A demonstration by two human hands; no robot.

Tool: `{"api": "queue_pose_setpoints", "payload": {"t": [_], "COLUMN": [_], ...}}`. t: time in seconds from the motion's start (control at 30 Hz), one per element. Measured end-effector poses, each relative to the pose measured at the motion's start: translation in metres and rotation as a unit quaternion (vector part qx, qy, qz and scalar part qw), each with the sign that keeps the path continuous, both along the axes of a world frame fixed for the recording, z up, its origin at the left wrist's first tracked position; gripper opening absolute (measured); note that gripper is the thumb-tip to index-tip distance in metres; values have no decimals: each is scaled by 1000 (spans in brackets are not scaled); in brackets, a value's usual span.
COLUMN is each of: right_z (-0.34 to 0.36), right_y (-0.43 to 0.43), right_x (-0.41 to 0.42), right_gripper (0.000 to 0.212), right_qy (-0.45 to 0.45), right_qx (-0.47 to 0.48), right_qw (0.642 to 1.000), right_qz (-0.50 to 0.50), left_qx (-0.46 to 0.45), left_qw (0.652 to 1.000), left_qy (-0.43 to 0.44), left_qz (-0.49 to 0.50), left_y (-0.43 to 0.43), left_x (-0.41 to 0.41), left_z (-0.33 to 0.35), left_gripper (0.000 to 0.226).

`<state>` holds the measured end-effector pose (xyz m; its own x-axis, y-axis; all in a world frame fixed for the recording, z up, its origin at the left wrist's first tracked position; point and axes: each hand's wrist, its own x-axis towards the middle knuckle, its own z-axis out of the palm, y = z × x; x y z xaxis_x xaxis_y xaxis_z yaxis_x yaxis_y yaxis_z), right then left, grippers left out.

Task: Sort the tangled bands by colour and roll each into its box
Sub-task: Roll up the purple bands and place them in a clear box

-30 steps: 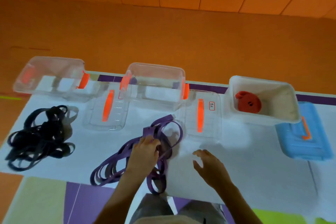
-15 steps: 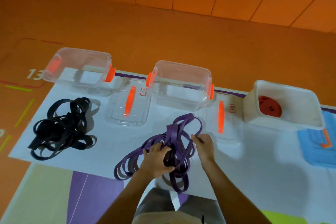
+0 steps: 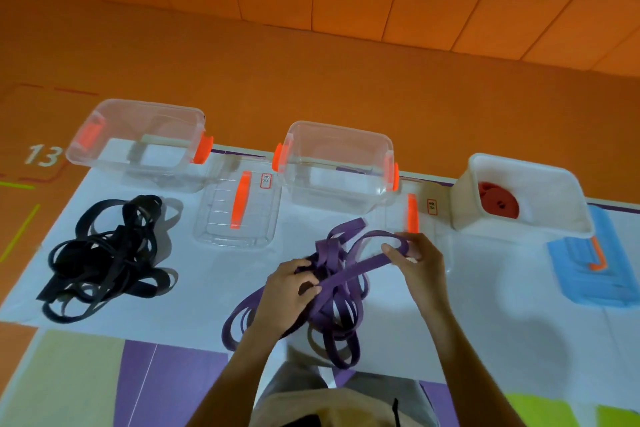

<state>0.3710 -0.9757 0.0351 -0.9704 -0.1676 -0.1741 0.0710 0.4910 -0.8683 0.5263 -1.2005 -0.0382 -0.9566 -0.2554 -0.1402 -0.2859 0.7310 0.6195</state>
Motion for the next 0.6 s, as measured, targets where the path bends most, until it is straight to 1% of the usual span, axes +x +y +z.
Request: {"api": "queue_pose_setpoints", "payload": {"t": [0.1,0.17,0.23,0.3,0.4,0.47,0.53,0.6], "right_z": [21,36,53,68,84,91,95,95], "right_y": [1,1,1,2,-2,-7,-12,-17], "right_x": [2,1,-2,-5,-4,-1,2,4], "right_gripper": [35,39,40,43,43,43,42,44], "right_qy": [102,187,224,217,201,198,186,181], "right_qx": [16,-4,-9,-6,-18,-28,-37,-24], "right_qw": [994,982,974,975,979,979,982,983], "right_qz": [-34,-4,37,43,42,40,26,6], "left_qx": [36,79,103,121,148,176,234,305], "left_qw": [999,996,994,993,987,979,965,945], "left_qy": [20,29,20,-5,-49,-53,-40,-11], "left_qz": [14,36,31,9,-47,-86,-109,-115], "left_y": [5,8,7,7,13,20,27,36], "left_x": [-12,-19,-27,-34,-46,-55,-62,-68], "left_z": [10,21,33,45,71,90,107,119], "left_gripper": [5,4,5,15,56,75,81,77]}}
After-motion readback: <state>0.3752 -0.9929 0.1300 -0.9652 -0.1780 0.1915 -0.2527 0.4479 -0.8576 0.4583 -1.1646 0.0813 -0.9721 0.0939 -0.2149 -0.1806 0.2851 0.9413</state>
